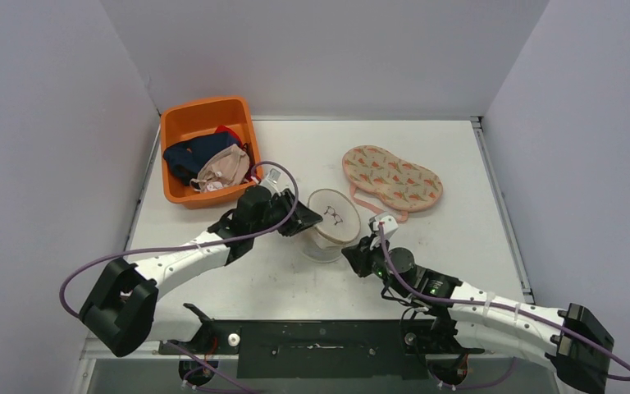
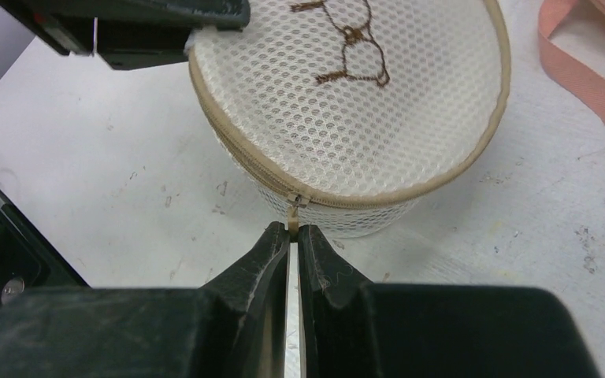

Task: Unzip the laundry bag and remove the bra
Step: Unzip the laundry bag at the center of the board.

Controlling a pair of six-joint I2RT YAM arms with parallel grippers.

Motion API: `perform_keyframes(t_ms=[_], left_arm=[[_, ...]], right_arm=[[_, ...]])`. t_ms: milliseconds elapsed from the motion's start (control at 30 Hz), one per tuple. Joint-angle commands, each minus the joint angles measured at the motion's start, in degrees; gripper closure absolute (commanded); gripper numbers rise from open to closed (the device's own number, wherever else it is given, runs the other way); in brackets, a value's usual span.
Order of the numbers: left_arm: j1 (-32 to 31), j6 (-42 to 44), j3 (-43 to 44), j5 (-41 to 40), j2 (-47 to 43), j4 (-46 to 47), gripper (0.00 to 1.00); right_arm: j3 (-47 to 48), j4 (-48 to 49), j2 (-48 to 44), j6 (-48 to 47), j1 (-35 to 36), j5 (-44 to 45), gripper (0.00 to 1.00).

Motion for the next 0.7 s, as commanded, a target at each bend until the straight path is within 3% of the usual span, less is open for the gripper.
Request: perform_keyframes(t_ms=[0, 100, 300, 433, 667], left_arm=[[1.2, 4.3, 3.7, 2.0, 1.8, 3.4, 0.58], [1.0, 4.4, 3.7, -0.2, 0.6, -3.4, 0.35], [-0.2, 5.2, 2.2, -8.5, -11.5, -19.7, 0.19], [-2.1, 2.7, 0.5, -13.6, -19.4, -26.7, 0.2], [-9.1, -4.5, -4.6, -20.1, -20.1, -18.2, 0.31]], right_arm=[[0.7, 4.2, 2.1, -0.9, 1.6, 0.6, 0.95], [1.3, 5.8, 4.0, -0.7, 2.4, 0.5, 0.95], [3.3, 8.6, 8.2, -1.4, 3.9, 0.0, 0.95], [5.2, 10.1, 11.7, -2.3, 4.7, -0.7, 0.95], [7.0, 14.4, 17.4, -2.7, 5.7, -0.7, 0.95]])
